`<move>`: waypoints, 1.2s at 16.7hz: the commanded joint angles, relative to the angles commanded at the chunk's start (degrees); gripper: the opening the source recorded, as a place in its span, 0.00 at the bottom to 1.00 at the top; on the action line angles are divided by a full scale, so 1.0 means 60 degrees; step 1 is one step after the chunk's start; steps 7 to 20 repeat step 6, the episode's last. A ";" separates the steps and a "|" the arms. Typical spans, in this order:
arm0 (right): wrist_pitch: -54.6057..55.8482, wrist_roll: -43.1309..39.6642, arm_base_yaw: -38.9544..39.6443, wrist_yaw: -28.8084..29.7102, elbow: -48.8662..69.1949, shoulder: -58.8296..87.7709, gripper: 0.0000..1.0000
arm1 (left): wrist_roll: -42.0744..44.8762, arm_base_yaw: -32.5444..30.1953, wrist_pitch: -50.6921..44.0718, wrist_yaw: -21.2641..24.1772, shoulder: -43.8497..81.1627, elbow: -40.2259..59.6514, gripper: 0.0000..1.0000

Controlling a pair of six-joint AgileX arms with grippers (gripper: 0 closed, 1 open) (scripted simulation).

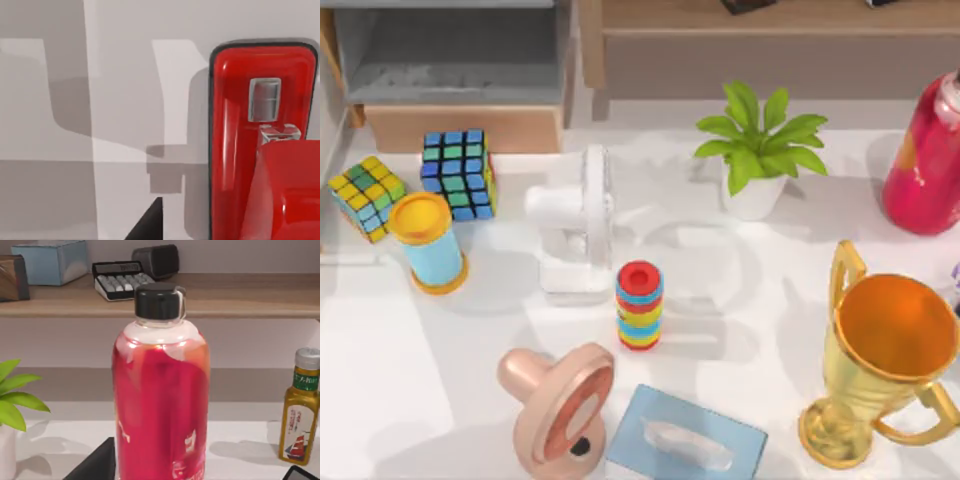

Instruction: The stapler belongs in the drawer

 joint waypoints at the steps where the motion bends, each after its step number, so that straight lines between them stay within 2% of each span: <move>1: 0.0000 0.0000 0.0000 0.0000 0.0000 0.0000 1.00 | 0.0000 0.0000 0.0000 0.0000 0.0000 0.0000 1.00; 20: 0.0000 0.0000 0.0000 0.0000 0.0000 0.0000 1.00 | 0.0000 0.0000 0.0000 0.0000 0.0000 0.0000 1.00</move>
